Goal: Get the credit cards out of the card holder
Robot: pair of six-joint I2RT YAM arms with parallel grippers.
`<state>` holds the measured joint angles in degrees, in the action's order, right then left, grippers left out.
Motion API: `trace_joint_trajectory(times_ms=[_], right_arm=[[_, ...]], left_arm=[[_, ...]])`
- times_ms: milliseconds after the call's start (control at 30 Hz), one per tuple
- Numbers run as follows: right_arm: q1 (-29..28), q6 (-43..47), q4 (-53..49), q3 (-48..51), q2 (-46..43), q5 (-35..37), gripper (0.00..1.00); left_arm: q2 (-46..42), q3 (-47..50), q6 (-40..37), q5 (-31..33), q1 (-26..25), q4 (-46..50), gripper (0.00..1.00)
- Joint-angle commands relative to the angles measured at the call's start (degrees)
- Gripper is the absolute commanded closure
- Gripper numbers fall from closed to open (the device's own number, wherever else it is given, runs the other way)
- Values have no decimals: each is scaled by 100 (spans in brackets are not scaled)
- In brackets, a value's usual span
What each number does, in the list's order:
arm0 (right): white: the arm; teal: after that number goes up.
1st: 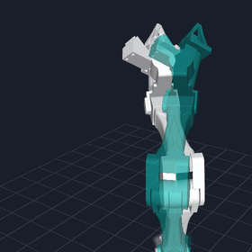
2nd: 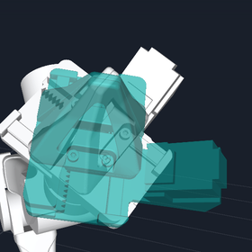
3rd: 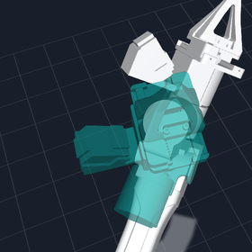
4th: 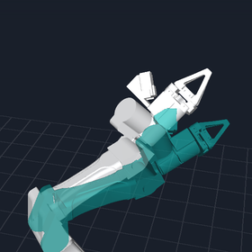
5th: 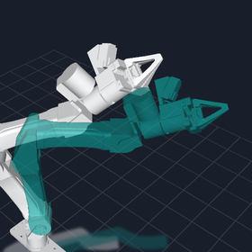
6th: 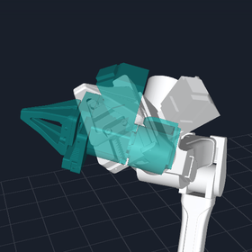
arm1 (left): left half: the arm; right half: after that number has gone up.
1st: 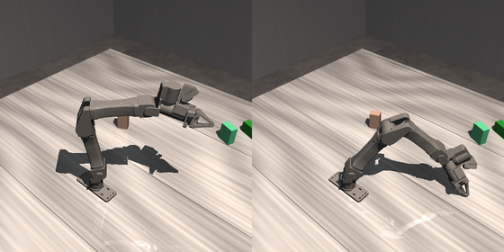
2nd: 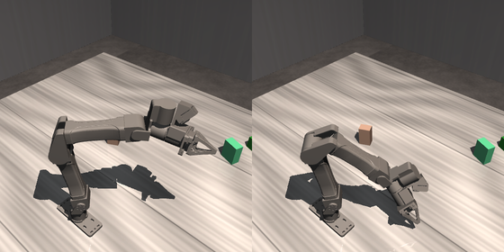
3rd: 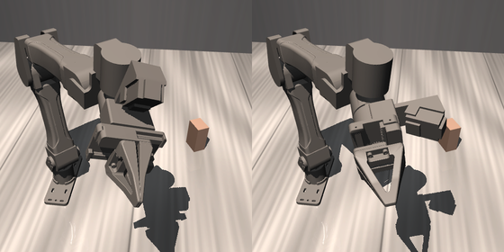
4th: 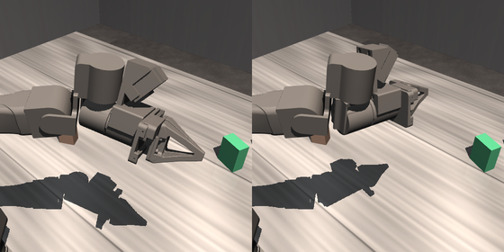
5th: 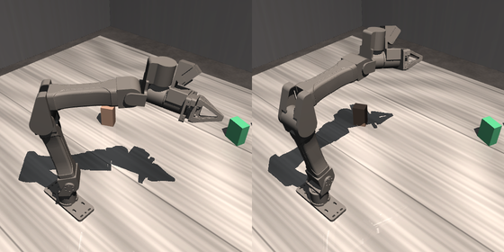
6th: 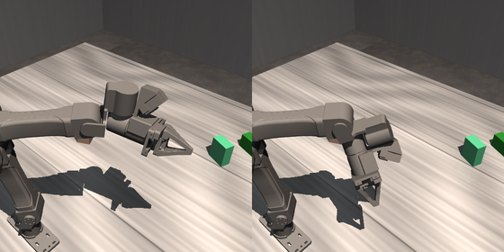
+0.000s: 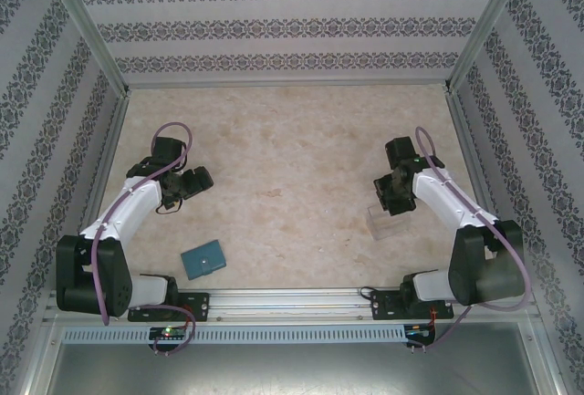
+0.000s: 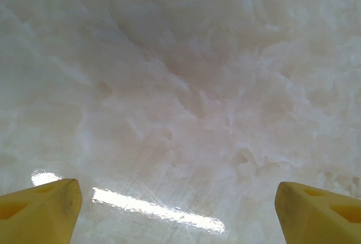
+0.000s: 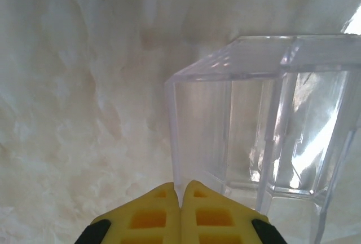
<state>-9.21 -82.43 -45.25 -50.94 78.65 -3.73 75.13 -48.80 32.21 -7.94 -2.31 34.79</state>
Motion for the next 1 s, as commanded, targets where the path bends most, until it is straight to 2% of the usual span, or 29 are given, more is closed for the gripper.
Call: trace_joint_trajectory(times_ms=[0,233,467,733,967], right_arm=[[-344,-313,77,-364,89,28,96],[-1120,-698,219,-1314,925,110,100],[-1798,-918,52,-3206,2435,200,100],[-2123,-1256,-162,-5111,4068,208,100],[-2243,-1324,-475,-6448,5090,423,100]], left_arm=[[76,-163,16,-17,-81,105,11],[161,-168,-21,-120,-98,33,11],[362,-250,-19,-277,-231,-94,11],[569,-328,-57,-375,-418,-183,11],[810,-369,-41,-428,-647,-199,11]])
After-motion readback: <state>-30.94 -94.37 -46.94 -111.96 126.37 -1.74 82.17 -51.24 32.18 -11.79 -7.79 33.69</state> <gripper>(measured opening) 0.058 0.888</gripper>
